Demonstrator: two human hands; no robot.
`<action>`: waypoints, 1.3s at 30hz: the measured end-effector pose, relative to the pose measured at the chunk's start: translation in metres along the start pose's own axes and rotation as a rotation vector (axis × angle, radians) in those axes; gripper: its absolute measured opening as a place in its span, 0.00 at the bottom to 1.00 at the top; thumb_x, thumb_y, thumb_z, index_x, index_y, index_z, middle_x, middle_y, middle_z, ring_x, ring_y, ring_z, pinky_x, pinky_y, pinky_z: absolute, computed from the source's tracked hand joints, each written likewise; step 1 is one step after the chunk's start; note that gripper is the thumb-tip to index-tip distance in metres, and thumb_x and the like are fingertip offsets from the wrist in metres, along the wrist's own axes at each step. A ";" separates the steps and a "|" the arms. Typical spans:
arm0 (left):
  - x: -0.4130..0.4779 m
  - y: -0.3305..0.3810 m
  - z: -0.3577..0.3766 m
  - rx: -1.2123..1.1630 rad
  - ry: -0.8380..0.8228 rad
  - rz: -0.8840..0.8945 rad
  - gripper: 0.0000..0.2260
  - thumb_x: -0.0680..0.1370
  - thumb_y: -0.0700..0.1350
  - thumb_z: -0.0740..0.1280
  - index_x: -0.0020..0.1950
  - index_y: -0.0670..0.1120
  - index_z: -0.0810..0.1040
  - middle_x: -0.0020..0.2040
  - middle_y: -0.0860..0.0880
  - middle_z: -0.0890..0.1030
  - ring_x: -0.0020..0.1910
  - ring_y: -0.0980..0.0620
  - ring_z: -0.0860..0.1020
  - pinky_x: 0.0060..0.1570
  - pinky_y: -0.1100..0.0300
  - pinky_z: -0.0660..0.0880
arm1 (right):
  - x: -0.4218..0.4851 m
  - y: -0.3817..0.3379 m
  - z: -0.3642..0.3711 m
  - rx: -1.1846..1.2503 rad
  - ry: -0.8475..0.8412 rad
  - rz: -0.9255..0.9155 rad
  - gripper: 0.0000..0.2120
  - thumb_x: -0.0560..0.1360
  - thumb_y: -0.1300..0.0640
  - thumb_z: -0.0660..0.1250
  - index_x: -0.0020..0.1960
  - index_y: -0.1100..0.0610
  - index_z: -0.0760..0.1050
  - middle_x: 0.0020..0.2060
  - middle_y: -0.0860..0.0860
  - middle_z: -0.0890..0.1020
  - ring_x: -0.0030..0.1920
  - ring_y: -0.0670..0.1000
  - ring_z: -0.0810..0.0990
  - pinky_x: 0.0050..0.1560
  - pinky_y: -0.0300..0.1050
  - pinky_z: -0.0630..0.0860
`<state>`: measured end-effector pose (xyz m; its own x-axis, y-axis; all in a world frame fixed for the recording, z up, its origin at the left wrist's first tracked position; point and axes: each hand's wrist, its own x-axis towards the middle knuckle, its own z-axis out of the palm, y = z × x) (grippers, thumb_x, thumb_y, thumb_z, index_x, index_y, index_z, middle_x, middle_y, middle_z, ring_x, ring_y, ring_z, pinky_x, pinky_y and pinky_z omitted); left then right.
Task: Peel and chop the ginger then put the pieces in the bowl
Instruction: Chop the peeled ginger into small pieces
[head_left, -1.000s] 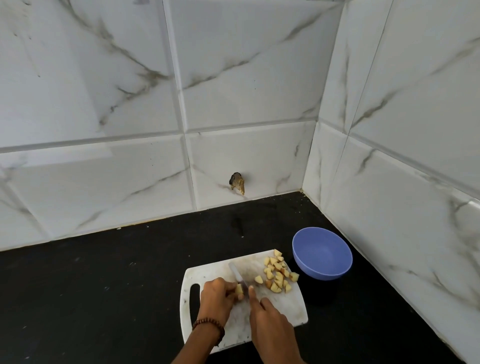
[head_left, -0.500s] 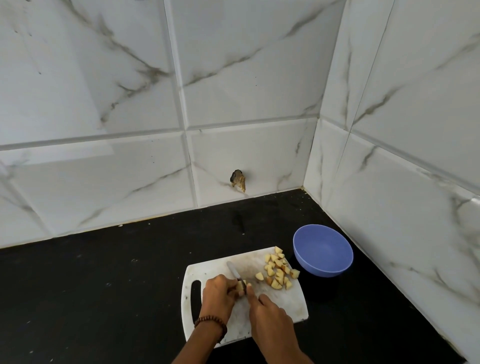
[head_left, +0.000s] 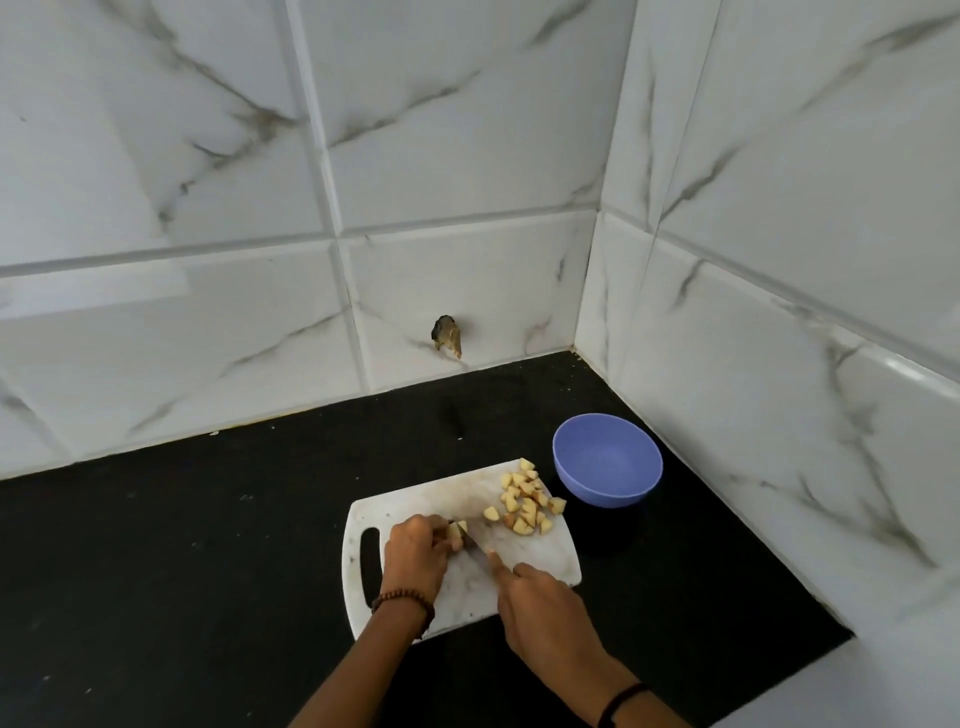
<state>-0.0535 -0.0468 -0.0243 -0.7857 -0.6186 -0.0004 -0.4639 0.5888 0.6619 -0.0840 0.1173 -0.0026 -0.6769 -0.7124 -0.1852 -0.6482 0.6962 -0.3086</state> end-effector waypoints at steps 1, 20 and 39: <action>-0.001 0.001 0.000 0.001 -0.004 -0.002 0.06 0.73 0.38 0.71 0.44 0.49 0.83 0.41 0.52 0.82 0.42 0.56 0.80 0.48 0.63 0.77 | -0.002 0.003 -0.004 -0.011 -0.008 -0.007 0.29 0.82 0.56 0.58 0.80 0.48 0.50 0.57 0.53 0.75 0.55 0.54 0.77 0.51 0.49 0.75; -0.005 0.003 0.010 0.140 -0.013 0.091 0.13 0.76 0.39 0.69 0.59 0.48 0.80 0.53 0.48 0.77 0.51 0.50 0.78 0.52 0.59 0.77 | -0.008 0.004 -0.064 -0.157 -0.167 -0.054 0.16 0.81 0.56 0.61 0.68 0.53 0.70 0.56 0.56 0.74 0.48 0.53 0.76 0.43 0.46 0.70; 0.004 -0.006 0.010 0.162 -0.078 0.147 0.09 0.78 0.43 0.66 0.58 0.49 0.79 0.53 0.50 0.74 0.50 0.53 0.76 0.49 0.62 0.75 | -0.009 0.017 -0.083 0.089 -0.209 -0.048 0.17 0.81 0.52 0.59 0.69 0.49 0.72 0.62 0.53 0.71 0.50 0.46 0.76 0.53 0.43 0.75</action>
<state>-0.0579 -0.0476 -0.0362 -0.8757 -0.4821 0.0252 -0.3972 0.7491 0.5301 -0.1181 0.1430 0.0713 -0.5530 -0.7541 -0.3544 -0.6388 0.6568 -0.4008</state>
